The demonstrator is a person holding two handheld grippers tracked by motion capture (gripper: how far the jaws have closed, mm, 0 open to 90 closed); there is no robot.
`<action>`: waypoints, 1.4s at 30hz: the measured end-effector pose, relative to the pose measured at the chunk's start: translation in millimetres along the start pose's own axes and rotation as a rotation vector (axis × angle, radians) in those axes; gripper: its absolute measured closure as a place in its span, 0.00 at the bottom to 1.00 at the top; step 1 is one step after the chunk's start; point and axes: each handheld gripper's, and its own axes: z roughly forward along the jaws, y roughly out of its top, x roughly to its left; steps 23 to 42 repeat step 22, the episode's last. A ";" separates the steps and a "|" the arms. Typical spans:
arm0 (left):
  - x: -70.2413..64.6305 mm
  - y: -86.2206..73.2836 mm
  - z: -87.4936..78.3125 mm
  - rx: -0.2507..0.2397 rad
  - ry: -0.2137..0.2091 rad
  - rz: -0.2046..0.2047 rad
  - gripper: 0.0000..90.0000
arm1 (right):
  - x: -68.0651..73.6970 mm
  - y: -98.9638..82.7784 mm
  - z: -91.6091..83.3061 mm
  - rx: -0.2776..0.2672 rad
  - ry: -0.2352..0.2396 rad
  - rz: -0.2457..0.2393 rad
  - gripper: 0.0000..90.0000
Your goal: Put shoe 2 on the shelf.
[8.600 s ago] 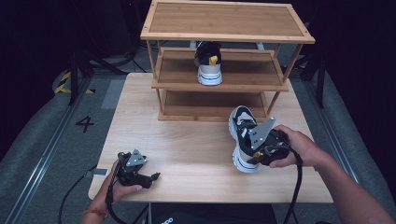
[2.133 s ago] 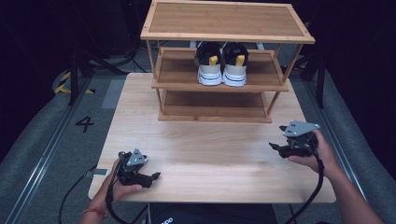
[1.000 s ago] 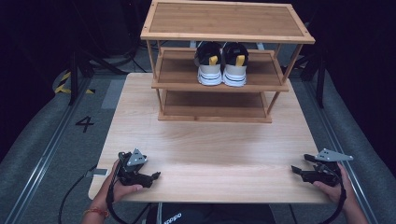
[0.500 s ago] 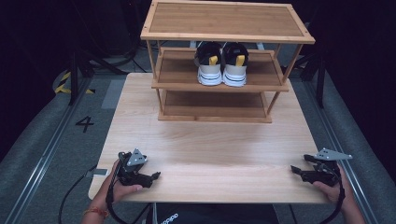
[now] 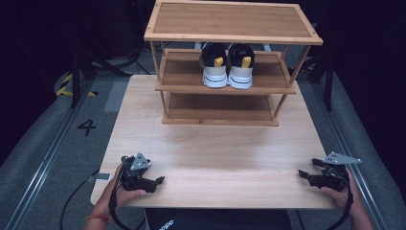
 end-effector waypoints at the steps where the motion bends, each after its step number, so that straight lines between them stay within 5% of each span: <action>1: 0.0 0.0 0.0 0.000 0.000 0.000 0.15 | 0.0 0.0 0.0 0.000 0.000 0.000 0.23; 42: 0.5 0.7 0.9 -0.003 -0.001 -0.009 0.17 | -1.0 0.2 0.1 -0.002 0.001 0.007 0.23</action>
